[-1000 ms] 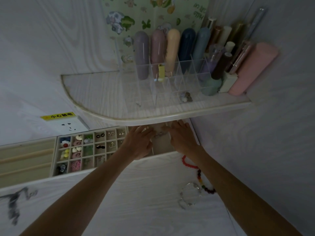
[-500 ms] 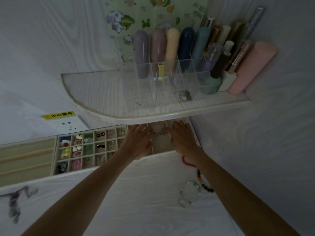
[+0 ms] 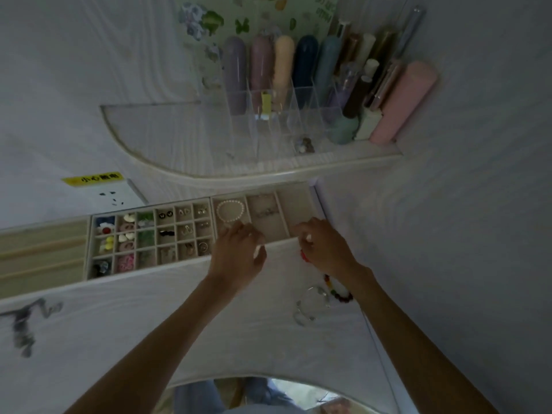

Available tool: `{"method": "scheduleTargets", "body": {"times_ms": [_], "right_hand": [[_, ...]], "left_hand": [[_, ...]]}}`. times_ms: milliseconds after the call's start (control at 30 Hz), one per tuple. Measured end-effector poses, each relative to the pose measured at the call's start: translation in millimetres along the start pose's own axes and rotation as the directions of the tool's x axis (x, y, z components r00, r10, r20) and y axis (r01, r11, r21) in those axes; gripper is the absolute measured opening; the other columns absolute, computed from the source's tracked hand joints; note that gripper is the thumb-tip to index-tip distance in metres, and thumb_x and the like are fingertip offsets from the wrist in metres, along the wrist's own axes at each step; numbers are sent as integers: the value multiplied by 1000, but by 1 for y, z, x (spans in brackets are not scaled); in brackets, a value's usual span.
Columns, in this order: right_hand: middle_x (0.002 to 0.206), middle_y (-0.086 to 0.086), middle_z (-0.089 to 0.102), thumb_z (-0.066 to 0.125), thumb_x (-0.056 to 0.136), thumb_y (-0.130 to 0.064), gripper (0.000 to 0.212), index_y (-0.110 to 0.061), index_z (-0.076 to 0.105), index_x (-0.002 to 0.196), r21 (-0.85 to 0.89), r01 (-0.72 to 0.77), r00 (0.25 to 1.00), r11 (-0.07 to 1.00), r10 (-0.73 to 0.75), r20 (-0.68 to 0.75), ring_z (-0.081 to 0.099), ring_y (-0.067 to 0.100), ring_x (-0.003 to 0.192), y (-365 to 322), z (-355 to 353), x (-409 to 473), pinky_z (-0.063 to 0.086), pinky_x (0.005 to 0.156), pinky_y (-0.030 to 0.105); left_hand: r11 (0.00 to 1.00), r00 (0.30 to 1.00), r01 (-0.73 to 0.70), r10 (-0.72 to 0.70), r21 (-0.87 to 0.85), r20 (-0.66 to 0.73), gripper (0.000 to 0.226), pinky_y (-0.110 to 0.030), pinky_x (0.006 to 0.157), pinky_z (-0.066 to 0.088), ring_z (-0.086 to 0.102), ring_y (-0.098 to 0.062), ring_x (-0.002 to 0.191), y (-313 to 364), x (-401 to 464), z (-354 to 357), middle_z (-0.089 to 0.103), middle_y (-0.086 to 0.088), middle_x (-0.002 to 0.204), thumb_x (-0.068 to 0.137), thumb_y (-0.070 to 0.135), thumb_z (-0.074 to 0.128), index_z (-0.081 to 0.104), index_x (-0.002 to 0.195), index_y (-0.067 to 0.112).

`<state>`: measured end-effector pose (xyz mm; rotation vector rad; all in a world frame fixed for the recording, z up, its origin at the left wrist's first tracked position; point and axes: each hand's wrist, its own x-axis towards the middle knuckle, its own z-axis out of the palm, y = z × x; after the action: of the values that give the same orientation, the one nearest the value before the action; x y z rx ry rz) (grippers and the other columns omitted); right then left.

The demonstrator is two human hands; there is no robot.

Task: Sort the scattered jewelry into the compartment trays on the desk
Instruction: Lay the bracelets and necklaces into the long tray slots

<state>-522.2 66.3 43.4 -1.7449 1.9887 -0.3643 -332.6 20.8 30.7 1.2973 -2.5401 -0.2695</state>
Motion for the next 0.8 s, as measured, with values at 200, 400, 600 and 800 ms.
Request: {"method": "scheduleTargets", "body": {"times_ms": [200,400,600,800], "right_hand": [[108,-9,59,57,89,-15,21,-19,67,107,-20,-91,984,996,93,150,57,12,105,9,3,-53,40,80,18],[113,1,62,54,91,-22,18,-17,64,105,-287,-185,973,940,216,82,59,18,104,18,13,-70,44,81,26],[108,3,64,50,93,-23,21,-14,68,98,-341,-214,970,916,240,36,60,19,99,23,29,-71,47,77,26],[122,10,56,51,93,-25,25,-12,66,109,-269,-172,960,948,223,170,48,24,117,27,36,-73,41,89,27]], "left_hand": [[959,868,237,-140,-152,476,23,-27,85,45,55,-13,108,37,-29,17,64,10,111,89,38,54,64,107,30],[921,824,346,-209,-176,526,34,-27,79,44,58,-12,103,54,-39,38,64,10,105,78,54,64,62,97,26],[989,864,108,-43,-101,502,23,-31,80,44,56,-18,104,75,-30,37,62,2,110,88,33,58,65,106,20],[999,861,-35,20,21,507,24,-35,81,44,52,-25,110,68,-30,33,58,-7,115,95,16,43,56,114,11]]}}
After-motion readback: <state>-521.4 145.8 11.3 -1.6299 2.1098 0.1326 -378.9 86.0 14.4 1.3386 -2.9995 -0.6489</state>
